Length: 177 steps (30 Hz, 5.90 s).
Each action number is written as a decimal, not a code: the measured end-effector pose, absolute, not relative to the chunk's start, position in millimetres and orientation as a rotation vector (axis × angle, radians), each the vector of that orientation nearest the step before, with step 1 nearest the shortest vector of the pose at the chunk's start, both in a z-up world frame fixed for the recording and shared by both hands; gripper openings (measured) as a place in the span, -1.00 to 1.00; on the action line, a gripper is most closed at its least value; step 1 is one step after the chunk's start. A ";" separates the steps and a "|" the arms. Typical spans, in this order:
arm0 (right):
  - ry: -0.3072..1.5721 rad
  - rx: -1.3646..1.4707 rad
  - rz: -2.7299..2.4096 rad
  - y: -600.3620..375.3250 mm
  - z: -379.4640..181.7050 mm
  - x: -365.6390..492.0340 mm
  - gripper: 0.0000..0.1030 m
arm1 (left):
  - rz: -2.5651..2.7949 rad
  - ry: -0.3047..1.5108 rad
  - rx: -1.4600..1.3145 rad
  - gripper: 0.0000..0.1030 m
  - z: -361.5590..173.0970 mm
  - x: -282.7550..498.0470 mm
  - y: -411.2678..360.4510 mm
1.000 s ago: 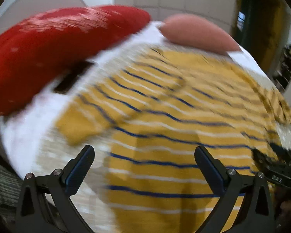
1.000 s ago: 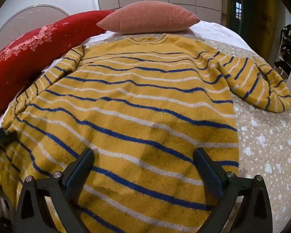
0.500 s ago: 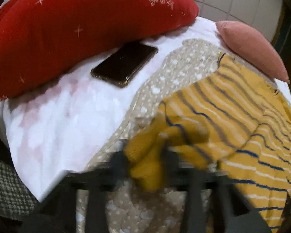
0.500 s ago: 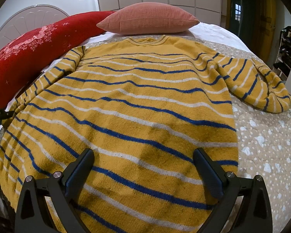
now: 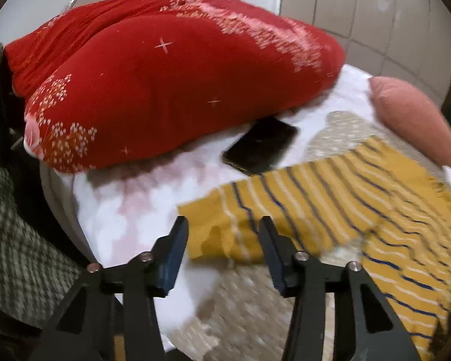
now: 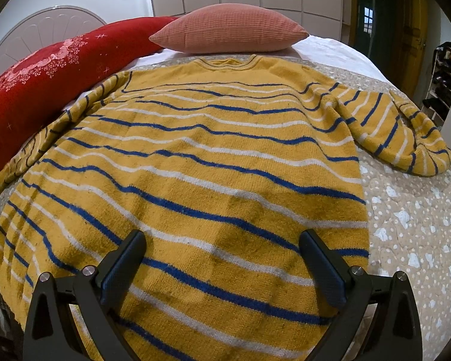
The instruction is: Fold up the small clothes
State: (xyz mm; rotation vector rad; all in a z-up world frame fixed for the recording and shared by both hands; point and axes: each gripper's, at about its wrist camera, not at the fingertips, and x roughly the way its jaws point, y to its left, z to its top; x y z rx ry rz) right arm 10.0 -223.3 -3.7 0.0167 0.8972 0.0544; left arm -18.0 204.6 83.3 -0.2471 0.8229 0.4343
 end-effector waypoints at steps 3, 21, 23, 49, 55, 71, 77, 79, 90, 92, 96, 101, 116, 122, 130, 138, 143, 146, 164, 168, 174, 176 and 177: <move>0.894 0.054 0.072 -235.6 11.6 5.3 0.92 | 0.349 0.807 -0.264 0.13 94.2 -39.3 176.0; 0.908 0.153 -0.347 -489.5 35.6 131.3 0.25 | 0.173 0.916 -0.089 0.21 70.4 -49.2 53.3; 0.960 0.154 -0.381 -490.9 28.9 135.0 -0.55 | 0.170 0.915 -0.080 0.21 72.4 -48.7 48.7; 0.884 0.572 0.126 -317.4 39.3 -115.7 0.24 | 0.084 0.986 -0.156 0.35 21.2 -51.2 97.5; 0.969 0.481 0.118 -238.2 16.9 -112.1 0.33 | -0.007 1.019 -0.088 -0.12 15.5 -54.2 63.4; 0.992 0.659 0.059 -336.0 22.2 -164.4 -0.88 | 0.019 1.085 -0.116 -0.73 35.2 -85.7 79.9; 0.849 0.809 -0.187 -424.3 30.7 -190.8 -0.74 | 0.102 0.969 -0.038 -0.44 61.2 -101.0 84.1; 0.812 0.866 -0.239 -445.5 29.9 -198.6 -0.55 | 0.120 0.932 0.009 -0.09 70.1 -104.6 75.3; 0.802 0.624 -0.195 -395.1 54.1 -180.6 -0.04 | 0.109 0.844 0.231 0.13 86.3 -103.1 10.5; 0.801 0.564 -0.164 -378.4 59.2 -174.2 0.03 | 0.101 0.854 0.234 0.13 83.1 -102.8 6.6; 0.813 0.525 -0.118 -357.1 60.2 -163.2 0.05 | 0.096 0.867 0.237 0.13 80.1 -104.1 1.7; 0.837 0.487 -0.094 -341.1 55.9 -156.6 0.05 | 0.088 0.875 0.232 0.13 77.4 -104.8 0.1; 0.873 0.502 -0.109 -341.3 43.4 -152.2 0.06 | 0.065 0.921 0.208 0.13 66.0 -100.6 2.2; 0.862 0.511 -0.129 -352.4 41.5 -151.3 0.07 | 0.061 0.929 0.204 0.13 65.3 -100.0 1.7; 0.716 0.768 -0.345 -463.3 35.9 -173.2 0.16 | 0.076 0.945 0.165 0.14 62.9 -94.9 14.2; 0.520 1.088 -0.425 -568.0 18.9 -162.3 0.15 | 0.086 0.944 0.158 0.14 64.1 -93.0 14.5; 0.544 1.049 -0.474 -587.4 30.1 -139.3 -0.74 | 0.088 0.922 0.128 0.14 71.5 -91.5 23.1; 0.561 0.905 -0.460 -571.7 66.2 -116.5 -0.76 | 0.116 0.891 0.088 0.14 79.4 -92.4 40.7; 0.842 0.228 0.216 -140.6 114.2 161.7 -0.87 | 0.304 0.837 -0.168 0.14 71.4 -124.9 195.7; 0.954 0.162 0.240 -84.7 63.8 190.7 -0.81 | 0.339 0.851 -0.222 0.14 59.6 -130.7 222.0; 1.052 0.151 0.339 -45.3 28.3 186.8 -0.59 | 0.389 0.840 -0.289 0.14 51.3 -145.0 256.0; 1.016 0.086 0.370 -29.5 42.0 172.5 -0.42 | 0.412 0.831 -0.305 0.14 50.2 -148.9 266.4; 1.000 0.044 0.382 -18.8 48.3 165.3 -0.42 | 0.425 0.827 -0.315 0.14 49.5 -151.5 272.6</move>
